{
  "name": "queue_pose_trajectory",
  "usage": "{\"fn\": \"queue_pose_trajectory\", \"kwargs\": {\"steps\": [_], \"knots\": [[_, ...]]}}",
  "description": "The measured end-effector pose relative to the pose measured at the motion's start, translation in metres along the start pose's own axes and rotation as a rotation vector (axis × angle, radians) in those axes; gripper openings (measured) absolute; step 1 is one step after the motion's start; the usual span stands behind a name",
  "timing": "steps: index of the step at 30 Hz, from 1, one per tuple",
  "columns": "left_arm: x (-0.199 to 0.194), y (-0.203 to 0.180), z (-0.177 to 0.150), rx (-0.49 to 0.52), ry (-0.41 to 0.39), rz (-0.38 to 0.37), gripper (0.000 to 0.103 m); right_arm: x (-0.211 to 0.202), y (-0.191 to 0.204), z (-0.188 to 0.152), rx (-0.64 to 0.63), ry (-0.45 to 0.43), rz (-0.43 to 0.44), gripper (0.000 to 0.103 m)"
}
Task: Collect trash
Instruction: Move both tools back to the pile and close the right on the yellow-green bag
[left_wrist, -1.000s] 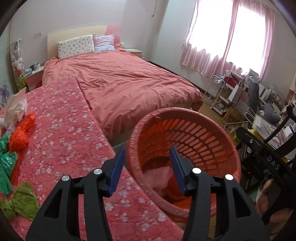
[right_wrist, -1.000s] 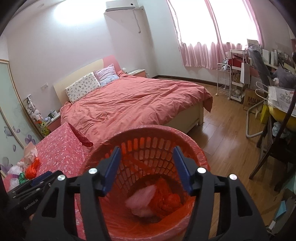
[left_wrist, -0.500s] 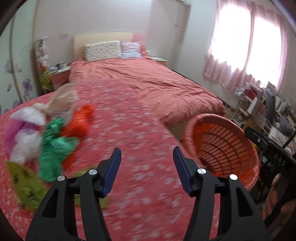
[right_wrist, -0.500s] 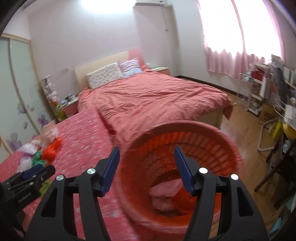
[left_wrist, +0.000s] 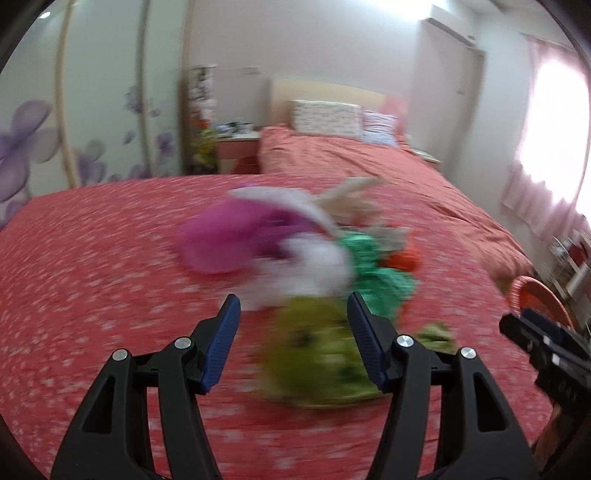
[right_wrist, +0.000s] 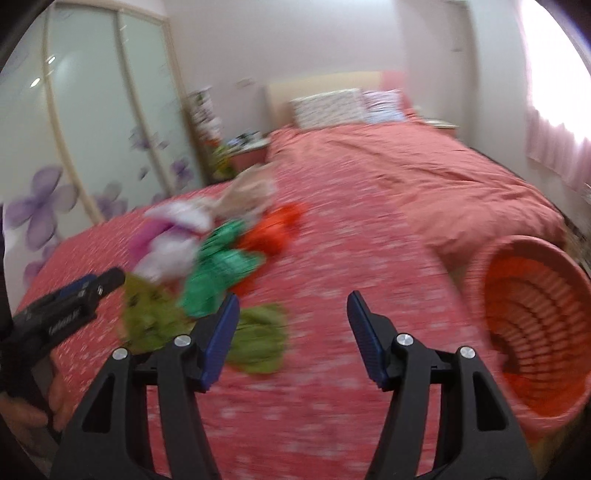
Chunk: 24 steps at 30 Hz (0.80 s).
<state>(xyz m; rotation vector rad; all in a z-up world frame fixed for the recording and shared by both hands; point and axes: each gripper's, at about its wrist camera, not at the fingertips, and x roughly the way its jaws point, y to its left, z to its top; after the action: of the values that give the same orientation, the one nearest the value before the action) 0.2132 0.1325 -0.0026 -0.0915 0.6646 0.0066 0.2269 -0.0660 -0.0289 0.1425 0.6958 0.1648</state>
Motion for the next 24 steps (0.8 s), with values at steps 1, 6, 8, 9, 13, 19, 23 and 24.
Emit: {"fn": "queue_pose_trajectory", "kwargs": {"steps": [1, 6, 8, 9, 13, 19, 23, 24], "knots": [[0.0, 0.008, -0.001, -0.012, 0.0, 0.016, 0.06, 0.007, 0.013, -0.002, -0.021, 0.018, 0.019, 0.055], [-0.001, 0.046, -0.005, -0.057, 0.006, 0.094, 0.06, 0.032, 0.057, -0.01, -0.083, 0.082, 0.068, 0.05], [0.0, 0.058, -0.007, -0.084, 0.013, 0.107, 0.06, 0.037, 0.067, -0.013, -0.096, 0.099, 0.075, 0.049], [-0.001, 0.063, -0.008, -0.096, 0.007, 0.111, 0.06, 0.04, 0.073, -0.014, -0.103, 0.109, 0.077, 0.049], [0.0, 0.074, -0.012, -0.118, 0.012, 0.115, 0.064, 0.052, 0.087, -0.019, -0.141, 0.149, 0.073, 0.044], [0.005, 0.075, -0.014, -0.116, 0.016, 0.103, 0.064, 0.064, 0.084, -0.027, -0.185, 0.2, 0.032, 0.022], [0.008, 0.063, -0.012, -0.094, 0.019, 0.081, 0.064, 0.057, 0.07, -0.027, -0.175, 0.192, 0.007, 0.017], [0.008, 0.059, -0.012, -0.086, 0.019, 0.074, 0.064, 0.054, 0.065, -0.027, -0.167, 0.188, 0.002, 0.017]]}}
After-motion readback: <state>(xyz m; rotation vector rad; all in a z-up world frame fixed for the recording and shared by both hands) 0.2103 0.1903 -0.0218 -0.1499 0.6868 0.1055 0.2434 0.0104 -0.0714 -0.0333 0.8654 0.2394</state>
